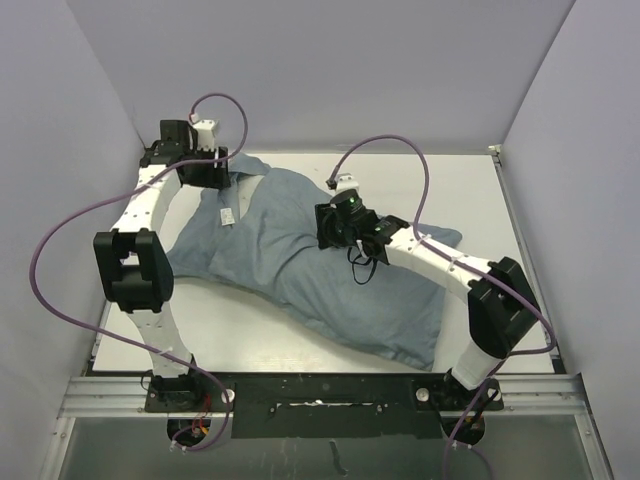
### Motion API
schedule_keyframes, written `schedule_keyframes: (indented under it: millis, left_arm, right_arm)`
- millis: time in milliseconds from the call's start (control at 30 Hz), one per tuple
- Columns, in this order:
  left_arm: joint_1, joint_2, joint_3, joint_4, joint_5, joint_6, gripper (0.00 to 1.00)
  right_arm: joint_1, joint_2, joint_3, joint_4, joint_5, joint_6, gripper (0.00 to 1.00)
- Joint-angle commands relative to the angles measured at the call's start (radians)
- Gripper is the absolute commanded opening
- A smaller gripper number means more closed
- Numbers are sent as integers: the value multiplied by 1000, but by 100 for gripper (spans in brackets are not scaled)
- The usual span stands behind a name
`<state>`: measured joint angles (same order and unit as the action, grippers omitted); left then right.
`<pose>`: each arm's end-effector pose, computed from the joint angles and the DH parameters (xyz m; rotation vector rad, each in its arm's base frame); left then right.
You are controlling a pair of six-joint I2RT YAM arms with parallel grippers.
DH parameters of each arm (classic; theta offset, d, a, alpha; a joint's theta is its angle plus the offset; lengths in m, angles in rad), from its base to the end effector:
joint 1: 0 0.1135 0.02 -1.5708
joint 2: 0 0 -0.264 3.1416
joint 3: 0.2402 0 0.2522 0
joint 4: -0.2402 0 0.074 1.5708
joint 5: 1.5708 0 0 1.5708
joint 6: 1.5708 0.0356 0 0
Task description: Remove the pillowcase from the pillow
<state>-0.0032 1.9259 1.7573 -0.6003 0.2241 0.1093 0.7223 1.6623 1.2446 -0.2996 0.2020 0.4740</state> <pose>0.4414 -0.0093 0.3035 0.2412 2.3124 -0.2088 0.2856 0.2422 0.2603 -0.1796 2.2951 0.3962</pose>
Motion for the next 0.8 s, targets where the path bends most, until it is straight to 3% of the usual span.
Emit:
schedule_keyframes:
  millis: [0, 200, 400, 467, 600, 667, 767]
  left_arm:
    - [-12, -70, -70, -113, 140, -65, 65]
    - [-56, -156, -110, -126, 236, -138, 72]
    - [-107, -189, -160, -100, 108, -118, 70]
    - [-106, -188, -184, -111, 70, -95, 62]
    - [-99, -207, -261, -82, -60, -10, 25]
    - [-82, -205, -283, -64, -95, 32, 21]
    - [-35, -124, -186, -137, -91, 36, 20]
  right_arm:
    - [27, -27, -40, -101, -13, 15, 58]
    - [28, -35, -68, -86, -11, 26, 57]
    - [31, -44, -75, -89, -1, 29, 55]
    - [31, -52, -79, -93, 8, 28, 54]
    - [30, -64, -80, -95, 12, 23, 51]
    - [30, -69, -75, -95, 10, 21, 51]
    - [30, -74, -60, -101, -8, 8, 51]
